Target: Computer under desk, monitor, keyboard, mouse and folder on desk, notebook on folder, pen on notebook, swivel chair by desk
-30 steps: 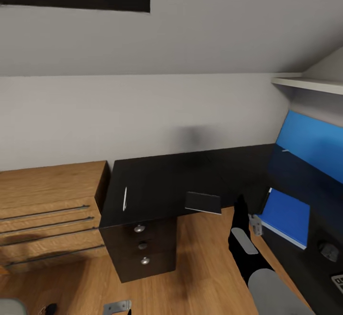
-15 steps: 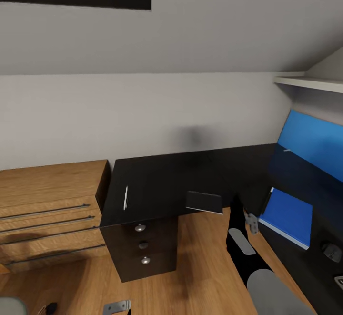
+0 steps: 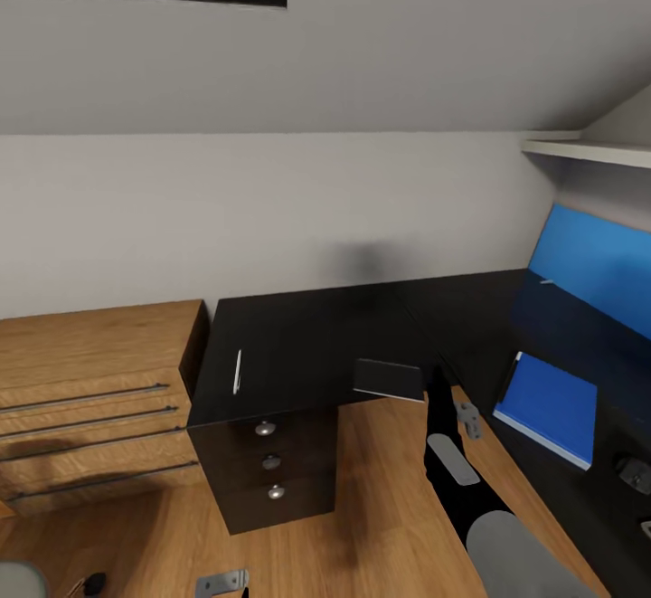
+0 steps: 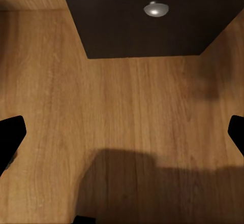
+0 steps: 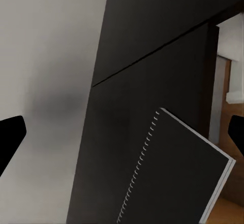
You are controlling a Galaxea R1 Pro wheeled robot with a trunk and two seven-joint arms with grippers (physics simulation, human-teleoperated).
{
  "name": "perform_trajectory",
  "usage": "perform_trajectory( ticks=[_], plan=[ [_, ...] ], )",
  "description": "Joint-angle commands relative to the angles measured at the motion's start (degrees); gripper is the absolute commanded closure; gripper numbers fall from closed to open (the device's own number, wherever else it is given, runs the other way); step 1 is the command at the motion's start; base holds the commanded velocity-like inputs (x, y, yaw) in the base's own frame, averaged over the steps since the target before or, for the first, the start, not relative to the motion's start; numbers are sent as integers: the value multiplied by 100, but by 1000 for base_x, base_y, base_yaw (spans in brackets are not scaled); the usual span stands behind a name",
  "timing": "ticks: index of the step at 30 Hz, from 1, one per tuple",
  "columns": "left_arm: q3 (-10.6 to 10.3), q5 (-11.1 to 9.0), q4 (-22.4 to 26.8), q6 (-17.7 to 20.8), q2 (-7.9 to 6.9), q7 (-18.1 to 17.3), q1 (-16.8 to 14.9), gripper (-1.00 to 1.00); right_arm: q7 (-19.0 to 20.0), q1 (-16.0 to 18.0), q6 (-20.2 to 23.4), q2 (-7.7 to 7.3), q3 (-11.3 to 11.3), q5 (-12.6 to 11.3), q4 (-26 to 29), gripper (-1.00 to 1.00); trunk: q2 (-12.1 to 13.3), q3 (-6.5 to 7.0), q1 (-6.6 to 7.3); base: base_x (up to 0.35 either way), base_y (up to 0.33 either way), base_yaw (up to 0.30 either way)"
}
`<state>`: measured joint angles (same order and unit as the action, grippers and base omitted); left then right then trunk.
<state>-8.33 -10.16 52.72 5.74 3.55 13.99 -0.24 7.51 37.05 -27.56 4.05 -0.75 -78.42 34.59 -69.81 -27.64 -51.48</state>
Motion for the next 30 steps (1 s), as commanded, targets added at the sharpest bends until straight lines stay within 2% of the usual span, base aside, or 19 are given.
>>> perform_trajectory(
  ticks=[1,13,23,30],
  plan=[
    [-19,-47,10,23,-4,42,-2,-100,43,4,-25,-2,-8,-60,-4,-100,-45,-24,-23,0,0,0],
    [-19,-47,10,24,-4,51,-3,-100,35,-12,-5,-38,-11,-37,-15,-100,-527,-240,-286,0,0,0],
    [-19,-40,10,24,-4,51,-3,-100,3,-13,884,-121,10,-51,-225,-100,-928,-419,-506,0,0,0],
    [-19,-39,10,24,-4,52,-3,-100,-2,-13,1036,-157,13,-58,-263,-100,-1208,-545,-660,0,0,0]
  ],
)
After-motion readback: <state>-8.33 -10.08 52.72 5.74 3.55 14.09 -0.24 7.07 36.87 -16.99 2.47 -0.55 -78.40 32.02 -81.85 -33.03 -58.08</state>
